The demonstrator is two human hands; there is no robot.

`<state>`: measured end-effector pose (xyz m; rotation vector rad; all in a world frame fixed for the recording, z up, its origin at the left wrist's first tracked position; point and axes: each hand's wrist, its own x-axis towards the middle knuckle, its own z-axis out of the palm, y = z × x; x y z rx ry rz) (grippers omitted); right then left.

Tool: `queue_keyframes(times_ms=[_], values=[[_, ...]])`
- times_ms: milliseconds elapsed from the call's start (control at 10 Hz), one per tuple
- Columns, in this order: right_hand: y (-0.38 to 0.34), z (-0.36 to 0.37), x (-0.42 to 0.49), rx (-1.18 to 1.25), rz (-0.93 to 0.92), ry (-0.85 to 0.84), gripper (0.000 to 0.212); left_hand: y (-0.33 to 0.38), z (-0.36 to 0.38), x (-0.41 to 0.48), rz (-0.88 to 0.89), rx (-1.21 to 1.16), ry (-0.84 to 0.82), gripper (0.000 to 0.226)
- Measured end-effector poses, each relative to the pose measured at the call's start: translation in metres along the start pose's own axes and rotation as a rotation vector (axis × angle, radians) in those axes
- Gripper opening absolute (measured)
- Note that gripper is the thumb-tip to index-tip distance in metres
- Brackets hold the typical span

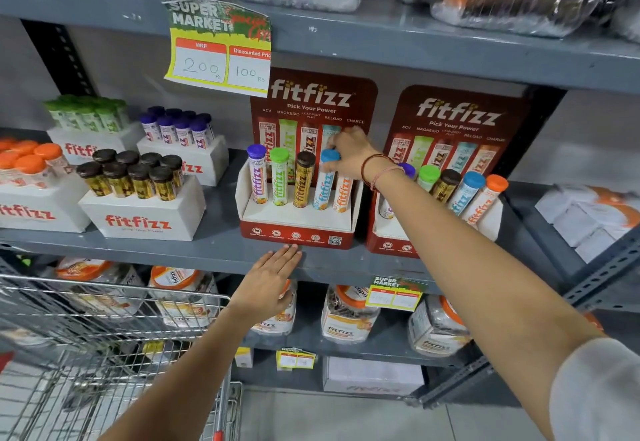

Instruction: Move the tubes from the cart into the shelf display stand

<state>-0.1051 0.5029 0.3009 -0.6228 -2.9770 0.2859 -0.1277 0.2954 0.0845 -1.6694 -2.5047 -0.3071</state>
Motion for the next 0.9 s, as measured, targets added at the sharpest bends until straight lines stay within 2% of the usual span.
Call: queue_keyframes(times_ms=[600, 700, 800, 900], values=[[0.004, 0.014, -0.001, -0.015, 0.002, 0.075, 0.050, 0.002, -0.011, 0.004, -0.042, -0.058, -0.084, 0.064], [0.010, 0.014, -0.021, 0.045, -0.032, 0.225, 0.050, 0.005, -0.027, 0.009, -0.095, -0.125, -0.107, 0.058], [0.016, 0.013, -0.044, 0.084, -0.052, 0.363, 0.038, 0.008, -0.046, 0.014, -0.127, -0.179, -0.066, 0.047], [0.021, 0.001, -0.082, 0.194, -0.057, 0.468, 0.027, 0.012, -0.079, 0.023, -0.106, -0.212, 0.050, 0.040]])
